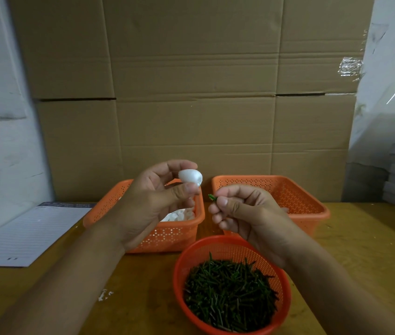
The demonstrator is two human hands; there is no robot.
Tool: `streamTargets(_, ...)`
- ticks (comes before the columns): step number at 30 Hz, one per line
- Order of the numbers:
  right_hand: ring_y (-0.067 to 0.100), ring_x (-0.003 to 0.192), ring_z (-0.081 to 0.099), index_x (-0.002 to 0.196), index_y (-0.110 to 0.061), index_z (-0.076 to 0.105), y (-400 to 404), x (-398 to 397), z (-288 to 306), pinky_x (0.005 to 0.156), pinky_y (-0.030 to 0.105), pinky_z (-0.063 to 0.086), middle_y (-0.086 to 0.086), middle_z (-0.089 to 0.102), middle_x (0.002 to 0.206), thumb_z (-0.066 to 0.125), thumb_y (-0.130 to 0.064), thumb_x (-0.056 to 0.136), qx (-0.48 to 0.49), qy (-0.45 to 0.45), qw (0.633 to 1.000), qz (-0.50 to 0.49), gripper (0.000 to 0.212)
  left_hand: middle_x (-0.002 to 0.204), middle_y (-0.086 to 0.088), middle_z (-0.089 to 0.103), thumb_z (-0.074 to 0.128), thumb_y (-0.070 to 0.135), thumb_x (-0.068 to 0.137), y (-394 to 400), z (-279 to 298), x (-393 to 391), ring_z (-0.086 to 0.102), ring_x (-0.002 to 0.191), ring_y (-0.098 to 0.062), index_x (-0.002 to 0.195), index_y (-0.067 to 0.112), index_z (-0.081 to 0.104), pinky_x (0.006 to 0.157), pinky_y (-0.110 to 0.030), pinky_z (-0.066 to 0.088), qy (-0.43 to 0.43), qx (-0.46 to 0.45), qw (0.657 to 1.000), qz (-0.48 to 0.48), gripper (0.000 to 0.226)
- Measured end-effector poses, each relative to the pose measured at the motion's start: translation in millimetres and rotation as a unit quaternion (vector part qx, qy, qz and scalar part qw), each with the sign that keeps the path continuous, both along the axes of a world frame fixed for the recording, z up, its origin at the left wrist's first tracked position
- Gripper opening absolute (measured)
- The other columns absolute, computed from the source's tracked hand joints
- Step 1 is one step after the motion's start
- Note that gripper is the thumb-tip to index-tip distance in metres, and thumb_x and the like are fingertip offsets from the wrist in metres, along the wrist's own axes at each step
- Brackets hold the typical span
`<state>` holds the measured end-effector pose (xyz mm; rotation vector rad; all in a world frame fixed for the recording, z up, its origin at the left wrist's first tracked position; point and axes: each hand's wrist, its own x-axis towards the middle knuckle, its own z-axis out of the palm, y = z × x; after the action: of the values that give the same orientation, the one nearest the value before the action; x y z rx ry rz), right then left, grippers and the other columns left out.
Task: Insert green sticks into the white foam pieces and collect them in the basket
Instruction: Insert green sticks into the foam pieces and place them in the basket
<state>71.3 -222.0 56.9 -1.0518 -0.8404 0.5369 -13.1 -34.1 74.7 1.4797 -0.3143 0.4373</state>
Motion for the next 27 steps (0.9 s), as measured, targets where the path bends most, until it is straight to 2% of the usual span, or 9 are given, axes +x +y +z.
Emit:
streamTargets(3, 0.014, 0.065, 0.067, 0.084, -0.012, 0.076, -0.6, 0.6, -0.6, 0.060, 0.019, 0.056, 0.013, 0.072, 0.080, 0.068, -0.009, 0.079, -0.005, 0.001, 1.000, 0.001, 0.009, 0.101, -0.004, 0.072, 0.080, 0.019, 0.071, 0.5, -0.5, 0.9, 0.072, 0.104, -0.024, 0.105, 0.021, 0.077, 0.079, -0.025, 0.057, -0.003, -0.039, 0.999, -0.020, 0.034)
streamTargets(5, 0.014, 0.065, 0.067, 0.085, -0.010, 0.075, -0.9, 1.6, -1.0, 0.059, 0.019, 0.056, 0.013, 0.073, 0.080, 0.069, -0.009, 0.079, -0.010, 0.003, 1.000, 0.000, 0.009, 0.101, -0.004, 0.073, 0.080, 0.017, 0.070, 1.0, -0.2, 0.6, 0.071, 0.106, -0.024, 0.107, 0.020, 0.077, 0.079, -0.022, 0.057, -0.006, -0.047, 0.999, -0.020, 0.037)
streamTargets(10, 0.014, 0.064, 0.067, 0.084, -0.009, 0.074, -0.2, 3.3, -2.8, 0.059, 0.020, 0.056, 0.014, 0.072, 0.079, 0.068, -0.008, 0.079, -0.015, 0.007, 1.000, -0.004, 0.008, 0.101, 0.003, 0.069, 0.081, 0.019, 0.069, 0.8, 0.8, 0.1, 0.068, 0.094, -0.015, 0.115, 0.026, 0.075, 0.066, -0.021, 0.053, -0.010, -0.021, 1.000, 0.006, 0.047)
streamTargets(14, 0.015, 0.065, 0.067, 0.089, -0.005, 0.070, -0.2, 3.7, -3.3, 0.061, 0.020, 0.056, 0.014, 0.072, 0.080, 0.067, -0.007, 0.081, -0.019, 0.004, 1.000, -0.003, 0.009, 0.103, 0.007, 0.068, 0.078, 0.012, 0.074, 1.3, 0.7, 1.1, 0.059, 0.082, -0.010, 0.119, 0.032, 0.072, 0.063, -0.021, 0.050, -0.020, 0.028, 0.998, 0.047, 0.049)
streamTargets(18, 0.016, 0.068, 0.070, 0.094, -0.003, 0.068, -0.5, 3.1, -3.7, 0.063, 0.021, 0.058, 0.015, 0.073, 0.082, 0.066, -0.004, 0.080, -0.025, 0.005, 1.000, -0.003, 0.015, 0.106, 0.005, 0.074, 0.078, 0.007, 0.072, -0.7, -1.0, 1.7, 0.068, 0.093, -0.008, 0.104, 0.036, 0.075, 0.076, -0.019, 0.054, -0.048, 0.077, 0.993, 0.076, 0.043)
streamTargets(21, 0.018, 0.072, 0.073, 0.101, 0.000, 0.066, 0.6, 1.7, -3.1, 0.065, 0.022, 0.059, 0.017, 0.074, 0.086, 0.066, -0.003, 0.079, -0.022, 0.011, 1.000, -0.001, 0.022, 0.110, 0.003, 0.074, 0.079, 0.008, 0.072, -1.1, -1.9, 2.0, 0.068, 0.098, -0.010, 0.100, 0.031, 0.076, 0.081, -0.021, 0.055, -0.046, 0.094, 0.992, 0.077, 0.035)
streamTargets(25, 0.022, 0.076, 0.075, 0.103, -0.002, 0.064, 2.7, -1.0, -1.6, 0.065, 0.022, 0.060, 0.018, 0.075, 0.089, 0.067, -0.006, 0.079, -0.007, 0.019, 1.000, -0.006, 0.024, 0.119, -0.005, 0.073, 0.081, 0.021, 0.070, -2.4, -0.4, 1.1, 0.070, 0.098, -0.014, 0.106, 0.028, 0.075, 0.073, -0.022, 0.055, -0.020, 0.033, 0.999, 0.029, 0.037)
streamTargets(27, 0.021, 0.076, 0.075, 0.100, -0.002, 0.065, 3.7, -2.4, -0.3, 0.062, 0.022, 0.059, 0.018, 0.075, 0.089, 0.067, -0.009, 0.079, -0.001, 0.017, 1.000, -0.019, 0.022, 0.122, -0.008, 0.072, 0.079, 0.020, 0.072, -2.6, 0.9, 0.5, 0.071, 0.098, -0.016, 0.111, 0.022, 0.071, 0.070, -0.022, 0.055, -0.006, -0.013, 1.000, -0.006, 0.040)
